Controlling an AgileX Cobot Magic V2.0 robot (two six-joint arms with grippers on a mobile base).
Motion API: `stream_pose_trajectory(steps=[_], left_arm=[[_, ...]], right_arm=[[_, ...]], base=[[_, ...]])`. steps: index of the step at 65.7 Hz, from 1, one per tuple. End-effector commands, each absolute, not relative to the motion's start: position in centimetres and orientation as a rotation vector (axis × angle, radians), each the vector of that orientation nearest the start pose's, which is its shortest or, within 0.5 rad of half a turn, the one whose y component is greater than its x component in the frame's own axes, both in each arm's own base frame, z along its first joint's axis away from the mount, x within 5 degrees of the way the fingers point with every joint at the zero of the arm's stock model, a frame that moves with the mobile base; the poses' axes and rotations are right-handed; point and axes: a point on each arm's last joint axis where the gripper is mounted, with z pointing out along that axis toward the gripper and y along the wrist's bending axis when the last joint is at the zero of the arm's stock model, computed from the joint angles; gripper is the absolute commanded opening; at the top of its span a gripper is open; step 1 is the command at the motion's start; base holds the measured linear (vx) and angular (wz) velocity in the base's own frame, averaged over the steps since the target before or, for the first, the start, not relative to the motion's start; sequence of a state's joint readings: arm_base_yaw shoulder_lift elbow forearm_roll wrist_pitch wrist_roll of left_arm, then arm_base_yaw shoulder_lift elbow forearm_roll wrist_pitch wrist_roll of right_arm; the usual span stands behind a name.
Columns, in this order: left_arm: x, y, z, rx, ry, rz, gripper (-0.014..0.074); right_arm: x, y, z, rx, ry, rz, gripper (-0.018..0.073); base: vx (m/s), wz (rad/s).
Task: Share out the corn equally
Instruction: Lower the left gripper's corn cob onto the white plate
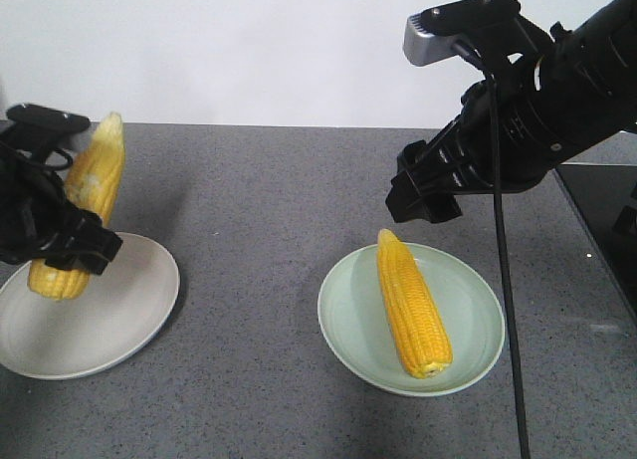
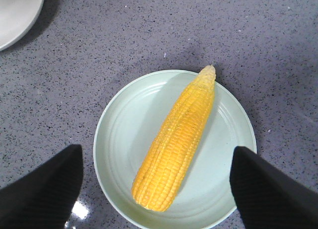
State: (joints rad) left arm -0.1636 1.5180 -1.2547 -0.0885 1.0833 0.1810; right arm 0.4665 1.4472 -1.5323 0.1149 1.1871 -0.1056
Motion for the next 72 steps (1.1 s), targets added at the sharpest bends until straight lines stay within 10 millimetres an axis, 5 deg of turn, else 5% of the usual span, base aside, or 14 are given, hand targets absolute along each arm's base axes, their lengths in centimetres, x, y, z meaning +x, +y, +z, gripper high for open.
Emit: stream_pose_trajectory(steps=[1,28,37,57,72], left_arm=[[30.2,-5.4,30.4,0.397,2.78,-0.085,0.0272],[32.2,-5.5,25.7,0.38,2.973,-0.04,0.0279],[32.3,-5.5,25.2,0.38,2.995,-0.042,0.035],[31.9,-5.5,25.7,0.385,3.003,-0.042,0.0531],[30.3,-5.3,30.1,0.372,2.807,-0.058,0.0532]], right_arm=[[25.3,13.9,41.7,-0.695,2.389,0.302,0.0582],[25.3,13.8,41.7,-0.695,2.39,0.302,0.0582],[25.3,13.8,41.7,-0.693,2.391,0.303,0.0582],[25.3,13.9,41.7,-0.687,2.392,0.308,0.0582],[25.3,13.9,41.7,-0.687,2.392,0.307,0.0582]], base=[[0.0,0.0],[0.0,0.0],[0.0,0.0],[0.0,0.0],[0.0,0.0]])
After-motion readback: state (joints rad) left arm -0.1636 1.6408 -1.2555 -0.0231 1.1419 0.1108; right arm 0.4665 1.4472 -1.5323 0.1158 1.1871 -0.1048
